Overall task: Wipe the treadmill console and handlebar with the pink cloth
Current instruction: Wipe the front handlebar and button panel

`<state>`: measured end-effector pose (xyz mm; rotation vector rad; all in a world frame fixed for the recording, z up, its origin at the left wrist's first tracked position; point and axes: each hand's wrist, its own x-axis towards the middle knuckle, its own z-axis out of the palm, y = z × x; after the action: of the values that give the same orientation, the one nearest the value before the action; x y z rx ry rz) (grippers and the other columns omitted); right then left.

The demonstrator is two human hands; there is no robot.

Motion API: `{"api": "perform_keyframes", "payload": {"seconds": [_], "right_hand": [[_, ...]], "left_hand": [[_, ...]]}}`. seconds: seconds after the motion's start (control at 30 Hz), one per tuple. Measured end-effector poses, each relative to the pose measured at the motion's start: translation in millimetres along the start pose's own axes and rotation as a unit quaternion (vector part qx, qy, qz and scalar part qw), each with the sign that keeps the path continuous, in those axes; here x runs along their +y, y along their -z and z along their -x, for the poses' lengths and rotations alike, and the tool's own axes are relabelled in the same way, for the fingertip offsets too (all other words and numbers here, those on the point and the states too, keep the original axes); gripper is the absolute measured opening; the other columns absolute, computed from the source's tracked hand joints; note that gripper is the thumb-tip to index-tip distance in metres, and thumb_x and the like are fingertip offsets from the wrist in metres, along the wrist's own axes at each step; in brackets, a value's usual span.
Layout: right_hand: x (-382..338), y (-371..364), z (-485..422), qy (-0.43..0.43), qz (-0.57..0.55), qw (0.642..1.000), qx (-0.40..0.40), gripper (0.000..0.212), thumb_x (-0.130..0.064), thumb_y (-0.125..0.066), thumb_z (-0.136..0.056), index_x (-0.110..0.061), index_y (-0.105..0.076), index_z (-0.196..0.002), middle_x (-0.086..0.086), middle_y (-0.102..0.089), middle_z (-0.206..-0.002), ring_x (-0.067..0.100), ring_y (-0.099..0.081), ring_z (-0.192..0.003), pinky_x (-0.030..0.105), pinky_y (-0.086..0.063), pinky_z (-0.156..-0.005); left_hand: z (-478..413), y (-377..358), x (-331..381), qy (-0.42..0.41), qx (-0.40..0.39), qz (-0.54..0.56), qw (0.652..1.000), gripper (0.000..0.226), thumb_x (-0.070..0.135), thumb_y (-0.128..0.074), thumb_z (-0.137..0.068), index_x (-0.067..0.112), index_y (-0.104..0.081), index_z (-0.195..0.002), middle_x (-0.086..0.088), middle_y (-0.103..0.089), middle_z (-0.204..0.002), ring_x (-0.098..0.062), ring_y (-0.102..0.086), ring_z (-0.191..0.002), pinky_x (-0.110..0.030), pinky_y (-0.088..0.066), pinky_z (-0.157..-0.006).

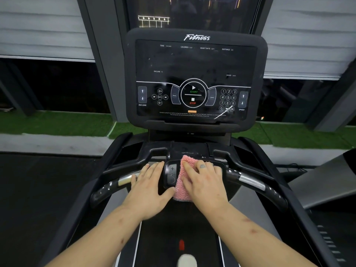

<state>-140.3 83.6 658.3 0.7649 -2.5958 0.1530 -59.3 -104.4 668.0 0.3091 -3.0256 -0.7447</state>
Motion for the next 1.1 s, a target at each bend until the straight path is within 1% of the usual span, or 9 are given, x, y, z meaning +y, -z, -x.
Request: {"api": "perform_keyframes", "payload": {"seconds": [0.07, 0.17, 0.3, 0.43, 0.53, 0.73, 0.8, 0.97, 1.1], "right_hand": [[-1.8, 0.1, -1.1, 0.004, -0.001, 1.0, -0.016, 0.056, -0.048, -0.065, -0.094, -0.028, -0.057, -0.145, 0.006, -0.066, -0.113, 0.029, -0.06, -0.1, 0.049, -0.048, -0.088], [3.0, 2.2, -0.8, 0.005, -0.001, 1.0, -0.02, 0.052, -0.051, -0.055, -0.099, -0.031, -0.054, -0.147, 0.004, -0.064, -0.116, 0.027, -0.058, -0.103, 0.047, -0.046, -0.09], [17.8, 5.1, 5.5, -0.007, 0.006, 1.0, 0.001, 0.048, -0.051, -0.052, -0.1, -0.031, -0.058, -0.143, 0.004, -0.064, -0.112, 0.027, -0.059, -0.099, 0.047, -0.046, -0.088], [32.7, 4.9, 10.7, -0.017, 0.013, 1.0, 0.002, 0.052, -0.053, -0.047, -0.098, -0.03, -0.06, -0.142, 0.005, -0.064, -0.11, 0.028, -0.059, -0.098, 0.048, -0.047, -0.086], [28.8, 3.7, 9.4, -0.017, 0.013, 1.0, 0.008, 0.052, -0.052, -0.048, -0.097, -0.028, -0.06, -0.142, 0.005, -0.064, -0.107, 0.027, -0.059, -0.096, 0.048, -0.047, -0.086], [1.7, -1.4, -1.4, 0.01, -0.005, 1.0, 0.01, 0.049, -0.05, -0.063, -0.096, -0.028, -0.062, -0.14, 0.006, -0.065, -0.107, 0.029, -0.058, -0.094, 0.048, -0.047, -0.082], [-1.7, -1.4, -2.3, 0.011, -0.007, 1.0, 0.012, 0.05, -0.05, -0.065, -0.095, -0.028, -0.063, -0.14, 0.005, -0.065, -0.108, 0.028, -0.058, -0.095, 0.047, -0.046, -0.082], [12.1, 0.5, 2.6, 0.006, -0.002, 1.0, 0.01, 0.049, -0.054, -0.055, -0.099, -0.032, -0.059, -0.142, 0.003, -0.063, -0.11, 0.026, -0.057, -0.097, 0.046, -0.044, -0.084], [29.4, 3.4, 9.9, -0.017, 0.007, 1.0, 0.015, 0.053, -0.055, -0.049, -0.096, -0.032, -0.06, -0.142, 0.004, -0.063, -0.109, 0.026, -0.058, -0.097, 0.047, -0.044, -0.085]], "left_hand": [[-0.5, -0.6, -0.4, 0.002, 0.0, 0.002, 1.0, 0.09, 0.068, -0.049, -0.096, 0.035, -0.001, -0.165, 0.013, -0.004, -0.173, -0.011, 0.01, -0.158, -0.051, -0.001, -0.129], [-0.8, -0.8, 0.1, 0.001, 0.007, 0.002, 1.0, 0.089, 0.068, -0.049, -0.095, 0.035, -0.004, -0.164, 0.013, -0.007, -0.172, -0.012, 0.007, -0.159, -0.052, -0.003, -0.129], [-0.1, 0.7, 0.2, 0.006, 0.0, 0.006, 1.0, 0.086, 0.067, -0.047, -0.096, 0.036, -0.004, -0.164, 0.012, -0.007, -0.173, -0.011, 0.007, -0.159, -0.051, -0.004, -0.129], [1.2, 2.4, 2.3, 0.011, -0.004, 0.004, 1.0, 0.086, 0.068, -0.045, -0.097, 0.035, -0.003, -0.164, 0.011, -0.005, -0.173, -0.012, 0.008, -0.159, -0.05, -0.002, -0.129], [1.5, 2.4, 2.6, 0.011, -0.004, 0.004, 1.0, 0.087, 0.069, -0.045, -0.097, 0.036, -0.003, -0.165, 0.012, -0.005, -0.173, -0.012, 0.008, -0.159, -0.05, -0.002, -0.129], [0.5, -0.1, 2.2, 0.013, -0.002, 0.007, 1.0, 0.087, 0.07, -0.045, -0.096, 0.035, -0.003, -0.165, 0.012, -0.005, -0.173, -0.011, 0.009, -0.158, -0.051, -0.001, -0.129], [0.6, 0.1, 2.4, 0.014, -0.002, 0.008, 1.0, 0.087, 0.07, -0.044, -0.096, 0.035, -0.004, -0.165, 0.012, -0.005, -0.173, -0.011, 0.01, -0.158, -0.052, -0.001, -0.129], [0.8, 1.6, 3.0, 0.017, -0.003, 0.011, 1.0, 0.086, 0.069, -0.045, -0.097, 0.035, -0.004, -0.165, 0.012, -0.005, -0.173, -0.01, 0.009, -0.158, -0.051, -0.001, -0.129], [0.9, 2.9, 4.2, 0.016, 0.0, 0.008, 1.0, 0.086, 0.068, -0.046, -0.098, 0.035, -0.004, -0.165, 0.011, -0.006, -0.173, -0.011, 0.008, -0.159, -0.051, -0.002, -0.129]]}}
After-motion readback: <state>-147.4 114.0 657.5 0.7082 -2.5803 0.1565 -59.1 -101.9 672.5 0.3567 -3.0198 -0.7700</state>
